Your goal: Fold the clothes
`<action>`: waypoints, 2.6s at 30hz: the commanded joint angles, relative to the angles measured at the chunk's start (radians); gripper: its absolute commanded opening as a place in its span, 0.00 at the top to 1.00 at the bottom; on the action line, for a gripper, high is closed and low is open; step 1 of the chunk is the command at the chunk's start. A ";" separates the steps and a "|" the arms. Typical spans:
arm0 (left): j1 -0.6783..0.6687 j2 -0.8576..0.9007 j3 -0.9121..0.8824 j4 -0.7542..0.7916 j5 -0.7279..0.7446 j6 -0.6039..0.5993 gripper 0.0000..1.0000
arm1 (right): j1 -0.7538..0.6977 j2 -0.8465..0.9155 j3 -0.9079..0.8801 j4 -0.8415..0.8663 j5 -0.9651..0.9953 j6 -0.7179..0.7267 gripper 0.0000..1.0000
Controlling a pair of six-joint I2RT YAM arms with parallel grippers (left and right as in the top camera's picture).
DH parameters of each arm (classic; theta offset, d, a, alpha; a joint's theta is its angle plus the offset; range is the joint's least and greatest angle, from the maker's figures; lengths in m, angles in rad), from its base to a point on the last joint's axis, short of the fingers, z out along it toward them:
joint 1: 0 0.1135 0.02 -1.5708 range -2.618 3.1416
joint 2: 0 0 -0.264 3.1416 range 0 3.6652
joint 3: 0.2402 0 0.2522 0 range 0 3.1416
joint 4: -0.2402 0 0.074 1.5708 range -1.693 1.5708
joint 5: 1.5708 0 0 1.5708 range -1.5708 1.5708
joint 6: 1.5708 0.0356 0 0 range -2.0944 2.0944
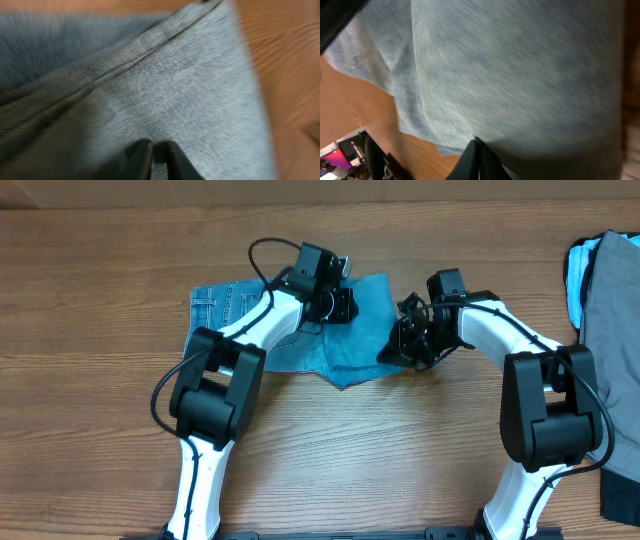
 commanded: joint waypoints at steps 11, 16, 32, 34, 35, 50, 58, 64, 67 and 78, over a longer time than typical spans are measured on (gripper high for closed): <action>0.087 0.020 0.101 -0.067 -0.014 0.006 0.46 | -0.019 -0.023 -0.008 0.000 0.126 0.061 0.96; 0.137 -0.066 0.196 -0.193 0.002 0.089 0.10 | -0.023 -0.098 0.016 -0.001 0.201 0.064 0.96; 0.502 -0.342 0.202 -0.775 -0.010 0.309 0.00 | -0.023 -0.141 0.022 0.050 0.244 0.059 0.46; 0.564 -0.336 0.193 -0.841 -0.010 0.365 0.00 | -0.023 -0.141 0.022 0.052 0.244 0.059 0.41; 0.593 -0.332 0.184 -0.867 -0.011 0.393 0.00 | -0.023 -0.141 0.022 0.055 0.244 0.059 0.39; 0.709 -0.115 0.153 -0.911 -0.058 0.624 0.00 | -0.023 -0.141 0.022 0.042 0.243 0.060 0.00; 0.710 0.022 0.153 -0.901 0.074 0.713 0.00 | -0.023 -0.141 0.022 0.035 0.244 0.060 0.00; 0.697 0.058 0.152 -0.871 0.141 0.712 0.00 | -0.023 -0.141 0.022 0.035 0.244 0.060 0.00; 0.680 0.076 0.151 -0.867 0.179 0.712 0.06 | -0.023 -0.141 0.022 0.035 0.244 0.060 0.00; 0.622 0.123 0.156 -0.836 0.115 0.615 0.96 | -0.023 -0.141 0.022 0.035 0.244 0.060 0.00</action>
